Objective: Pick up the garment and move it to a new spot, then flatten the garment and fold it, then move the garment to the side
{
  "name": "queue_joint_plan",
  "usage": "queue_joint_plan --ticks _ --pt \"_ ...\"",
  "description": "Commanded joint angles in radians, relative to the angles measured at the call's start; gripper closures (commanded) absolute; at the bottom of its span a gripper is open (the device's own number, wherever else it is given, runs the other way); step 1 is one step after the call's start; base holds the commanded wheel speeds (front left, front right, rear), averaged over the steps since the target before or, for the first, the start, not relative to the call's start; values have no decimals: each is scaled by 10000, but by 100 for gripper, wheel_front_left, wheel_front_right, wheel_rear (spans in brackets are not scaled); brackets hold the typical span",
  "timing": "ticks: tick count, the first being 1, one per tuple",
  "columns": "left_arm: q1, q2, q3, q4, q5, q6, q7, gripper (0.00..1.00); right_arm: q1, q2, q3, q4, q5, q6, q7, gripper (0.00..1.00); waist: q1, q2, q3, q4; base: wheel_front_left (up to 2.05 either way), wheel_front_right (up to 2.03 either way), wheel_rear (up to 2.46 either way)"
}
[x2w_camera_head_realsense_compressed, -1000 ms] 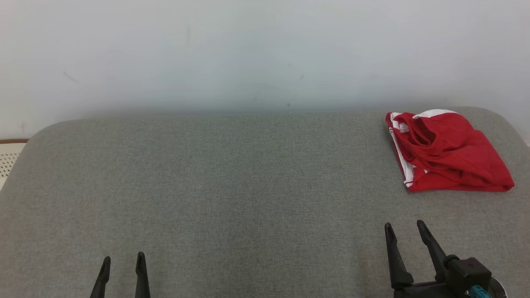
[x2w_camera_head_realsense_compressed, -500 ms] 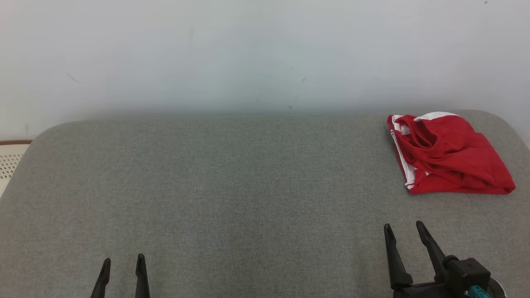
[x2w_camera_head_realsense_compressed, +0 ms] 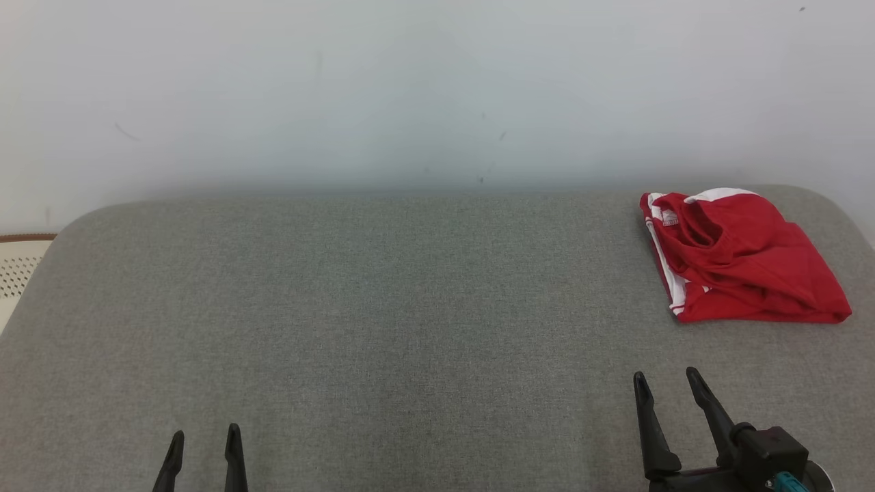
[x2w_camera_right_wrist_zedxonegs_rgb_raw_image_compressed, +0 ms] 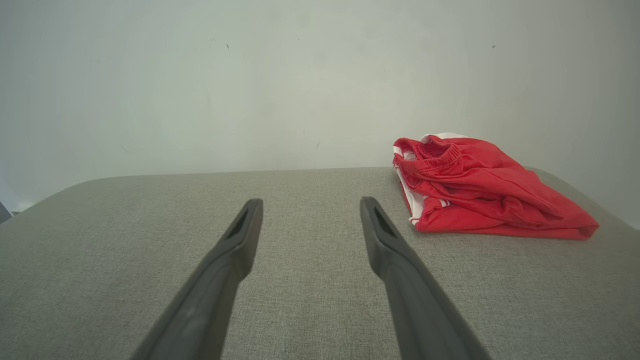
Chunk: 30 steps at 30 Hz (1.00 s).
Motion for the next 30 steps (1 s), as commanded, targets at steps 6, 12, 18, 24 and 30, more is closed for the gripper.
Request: queue_joint_plan --ticks 6,12,18,24,30 --pt "91 -121 -75 281 -55 -18 51 100 112 12 9 315 57 0 18 100 0 0 0 2 0 0 0" --pt "85 -171 -15 419 -1010 -201 202 100 143 -48 -88 495 1180 0 142 100 0 0 21 19 0 0 0" --pt "13 -183 111 573 -2306 -485 402 100 -13 -127 -236 672 2686 -1 335 100 0 0 49 44 0 0 0" --pt "-48 -202 214 698 -3333 -712 566 100 -121 -168 -372 801 3862 -1 499 100 0 0 73 65 0 0 0" --pt "-104 -224 316 800 -4288 -923 721 100 -219 -195 -514 912 4946 -1 664 100 0 0 97 86 0 0 0"
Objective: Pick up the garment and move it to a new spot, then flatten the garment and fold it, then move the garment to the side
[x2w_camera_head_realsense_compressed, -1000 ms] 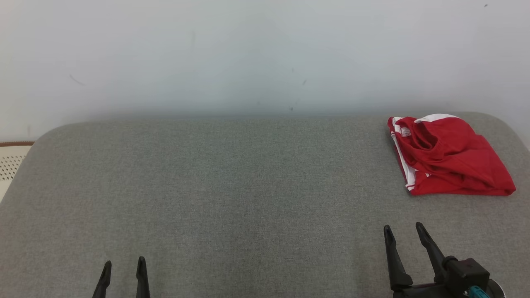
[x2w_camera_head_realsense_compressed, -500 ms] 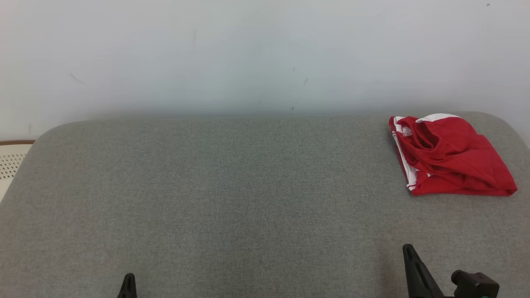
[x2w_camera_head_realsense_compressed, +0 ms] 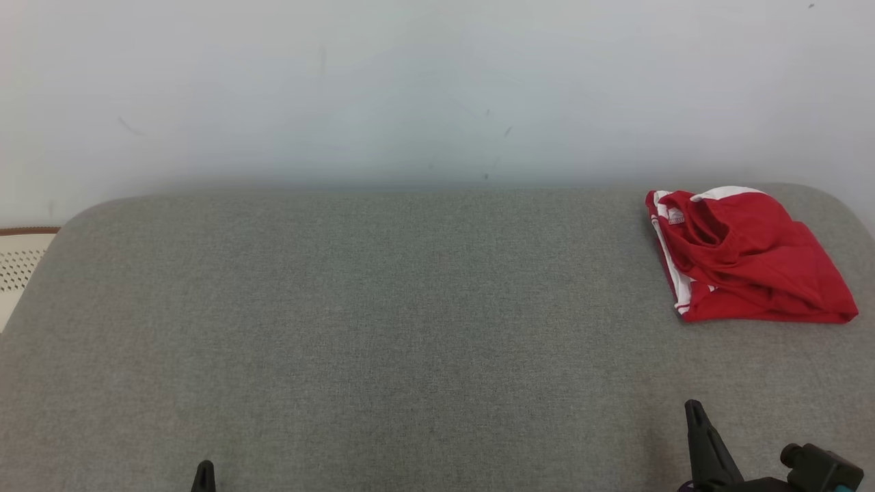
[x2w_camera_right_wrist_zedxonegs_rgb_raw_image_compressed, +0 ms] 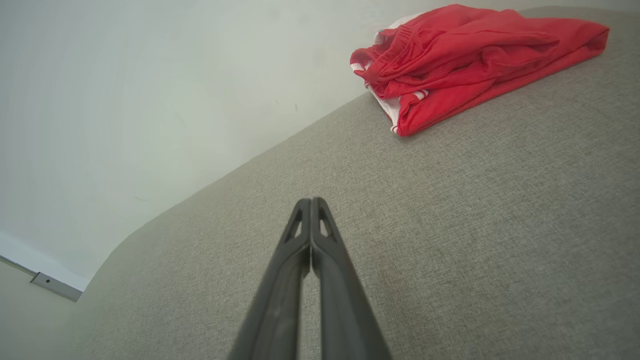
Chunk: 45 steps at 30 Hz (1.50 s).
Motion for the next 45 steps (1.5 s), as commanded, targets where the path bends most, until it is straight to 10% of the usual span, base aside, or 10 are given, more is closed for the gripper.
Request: queue_joint_plan --ticks 1,45 --pt "-181 0 91 -82 -486 -128 57 100 -322 -68 -90 -80 535 -1 60 100 0 0 8 7 0 0 0" --pt "-415 -224 801 357 -5603 -1258 1037 100 -836 -27 -1126 570 6309 -2 1187 100 0 0 185 160 0 0 0"
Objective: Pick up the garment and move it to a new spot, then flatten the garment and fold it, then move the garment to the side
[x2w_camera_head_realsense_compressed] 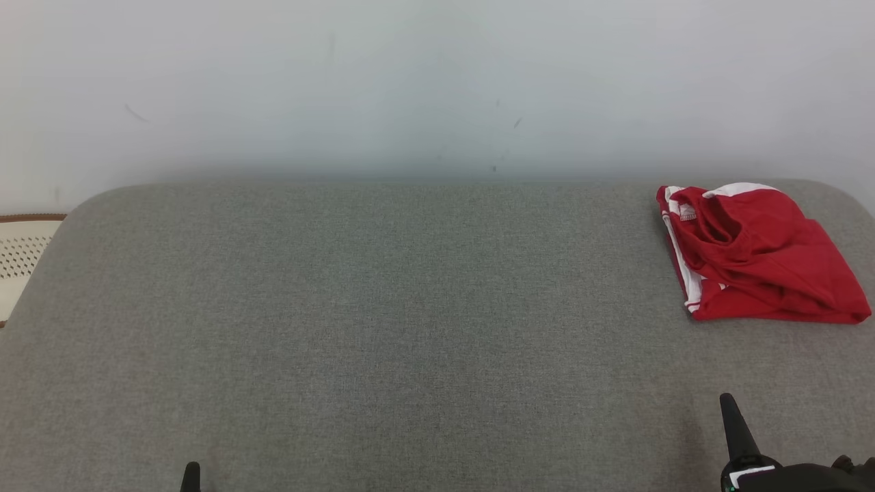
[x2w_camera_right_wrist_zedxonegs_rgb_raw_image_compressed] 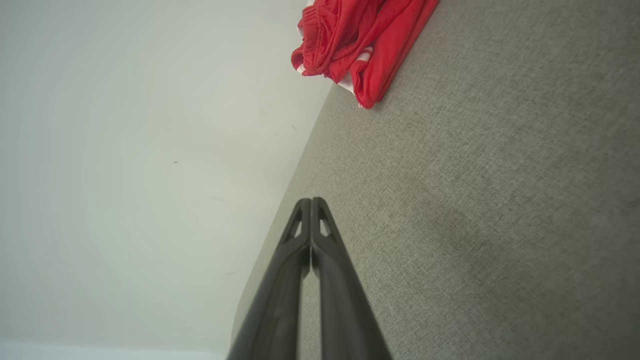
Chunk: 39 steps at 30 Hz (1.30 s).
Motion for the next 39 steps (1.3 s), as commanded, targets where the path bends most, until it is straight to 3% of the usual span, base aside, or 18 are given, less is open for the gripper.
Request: queue_joint_plan --ticks 1,39 --pt "-189 7 92 -28 -256 -68 44 100 -225 -15 -76 -33 313 3 65 100 0 -1 6 6 0 0 0" --pt "-308 -192 592 279 -3298 -750 724 100 -532 125 -854 376 3677 2 882 100 0 -1 162 141 0 0 0"
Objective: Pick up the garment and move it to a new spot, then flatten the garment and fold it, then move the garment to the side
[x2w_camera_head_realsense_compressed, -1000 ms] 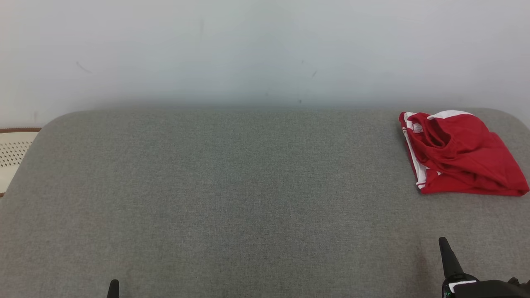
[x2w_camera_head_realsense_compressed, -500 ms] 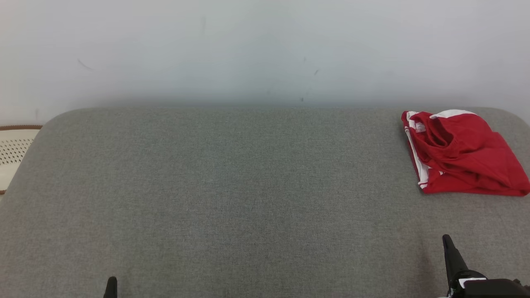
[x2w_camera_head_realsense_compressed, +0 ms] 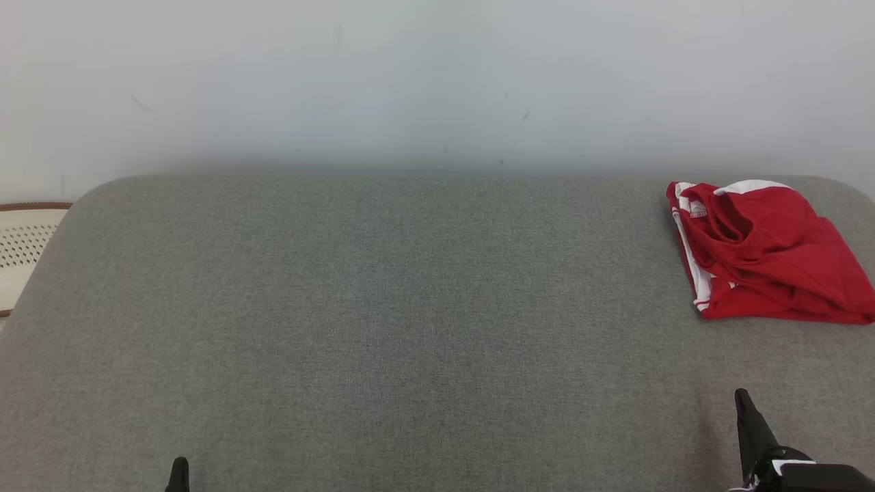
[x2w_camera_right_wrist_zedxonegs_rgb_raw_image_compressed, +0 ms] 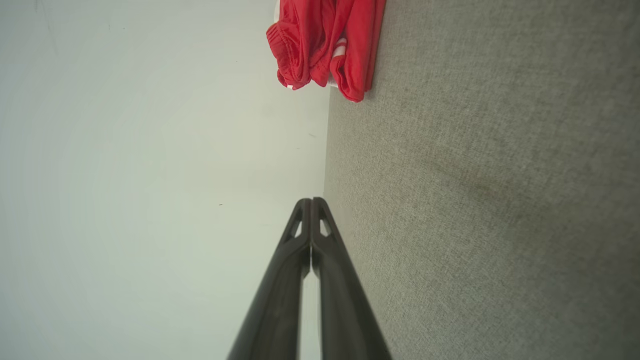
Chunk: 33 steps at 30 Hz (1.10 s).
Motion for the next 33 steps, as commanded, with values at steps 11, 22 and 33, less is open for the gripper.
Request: queue_joint_plan --ticks 11,22,33 --pt "-144 -35 185 94 -919 -203 219 100 -184 46 -243 92 988 4 265 100 0 0 49 43 0 0 0" --pt "-172 -76 256 138 -1296 -307 316 100 -244 84 -362 155 1405 4 399 100 0 0 78 68 0 0 0" --pt "-170 -94 273 139 -1265 -307 326 100 -250 117 -410 159 1345 4 430 100 0 0 78 68 0 0 0"
